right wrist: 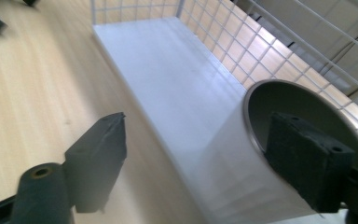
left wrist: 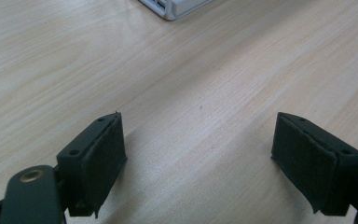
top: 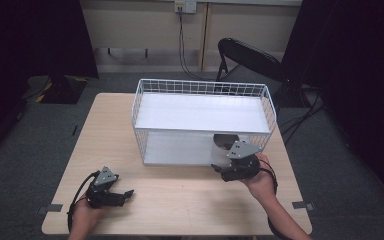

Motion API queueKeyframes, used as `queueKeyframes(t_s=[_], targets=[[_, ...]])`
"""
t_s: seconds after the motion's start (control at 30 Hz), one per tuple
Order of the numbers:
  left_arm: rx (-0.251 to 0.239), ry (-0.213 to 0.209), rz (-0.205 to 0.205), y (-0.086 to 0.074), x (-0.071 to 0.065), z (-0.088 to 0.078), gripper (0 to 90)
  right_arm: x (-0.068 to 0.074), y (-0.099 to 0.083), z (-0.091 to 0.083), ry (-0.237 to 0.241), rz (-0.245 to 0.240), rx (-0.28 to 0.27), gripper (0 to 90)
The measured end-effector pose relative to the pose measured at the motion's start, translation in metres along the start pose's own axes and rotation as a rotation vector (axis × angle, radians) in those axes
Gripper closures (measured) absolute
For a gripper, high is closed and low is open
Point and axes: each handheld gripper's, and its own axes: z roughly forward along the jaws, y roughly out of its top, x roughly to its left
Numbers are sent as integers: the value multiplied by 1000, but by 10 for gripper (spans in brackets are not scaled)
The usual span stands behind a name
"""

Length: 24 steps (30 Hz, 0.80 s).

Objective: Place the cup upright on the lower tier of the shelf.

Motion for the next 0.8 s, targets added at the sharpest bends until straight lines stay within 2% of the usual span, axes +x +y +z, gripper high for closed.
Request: queueKeyframes(t_s=[0.23,0.37,0.5,0.8], targets=[[0,0,0,0,0,0,168,8,-3,-7,93,63,-22,153],[0,0,0,0,0,0,168,15,-8,-7,105,48,-12,149],[0,1,0,0,0,0,167,19,-14,-7,122,66,-11,150],[0,1,0,0,0,0,167,24,-26,-8,147,72,9,150]])
